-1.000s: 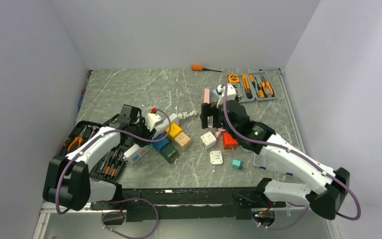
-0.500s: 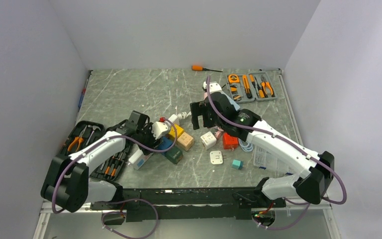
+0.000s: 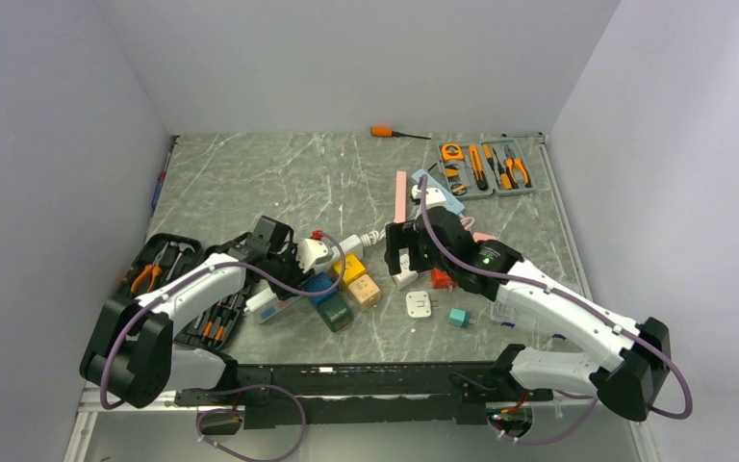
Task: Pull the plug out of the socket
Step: Remove the plug from the socket.
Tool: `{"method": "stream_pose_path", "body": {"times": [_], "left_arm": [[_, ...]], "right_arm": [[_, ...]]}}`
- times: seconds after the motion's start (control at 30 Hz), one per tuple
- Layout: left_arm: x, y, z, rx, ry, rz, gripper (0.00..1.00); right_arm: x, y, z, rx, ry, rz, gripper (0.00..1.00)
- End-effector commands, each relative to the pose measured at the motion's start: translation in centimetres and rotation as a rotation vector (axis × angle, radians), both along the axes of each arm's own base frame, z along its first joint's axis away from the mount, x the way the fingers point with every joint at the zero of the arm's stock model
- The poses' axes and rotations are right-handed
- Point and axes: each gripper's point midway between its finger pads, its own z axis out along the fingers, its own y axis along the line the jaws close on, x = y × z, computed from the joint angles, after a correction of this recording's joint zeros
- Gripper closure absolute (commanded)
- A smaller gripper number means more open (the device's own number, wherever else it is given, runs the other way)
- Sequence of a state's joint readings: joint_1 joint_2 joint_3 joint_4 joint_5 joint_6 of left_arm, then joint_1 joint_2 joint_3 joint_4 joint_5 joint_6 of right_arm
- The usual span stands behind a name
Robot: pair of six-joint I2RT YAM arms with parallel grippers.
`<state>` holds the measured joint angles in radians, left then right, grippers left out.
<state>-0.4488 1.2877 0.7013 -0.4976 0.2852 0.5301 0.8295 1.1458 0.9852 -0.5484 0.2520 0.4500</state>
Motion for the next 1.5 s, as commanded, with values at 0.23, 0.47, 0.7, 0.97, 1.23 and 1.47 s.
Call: {"method": "stream_pose_path", "body": {"times": [0.23, 0.47, 0.7, 0.97, 1.23, 1.47], "left_arm": [[-1.8, 1.4, -0.5, 0.066, 0.048, 0.007, 0.76], [-3.3, 3.0, -2.3, 0.130, 0.084, 0.016, 0.48], [-3.2, 3.3, -2.7, 0.143, 0.081, 0.027, 0.47], [-0.7, 2.7, 0.6, 0.127, 0.004, 0.078, 1.00], [1.7, 1.5, 9.5, 0.047, -0.139, 0.092, 1.00], [2.8, 0.6, 14.7, -0.003, -0.176, 0.107, 1.00]], "right_arm": [[0.9, 0.9, 1.0, 0.143, -0.086, -0.061, 0.06], [0.9, 1.2, 0.1, 0.143, -0.094, -0.093, 0.06], [0.9, 1.0, 0.8, 0.155, -0.108, -0.105, 0.06], [0.5, 0.4, 1.5, 0.186, -0.125, -0.113, 0.10], [0.6, 0.9, 2.2, 0.182, -0.131, -0.090, 0.16], [0.5, 2.1, 2.9, 0.219, -0.131, -0.052, 0.22]]}}
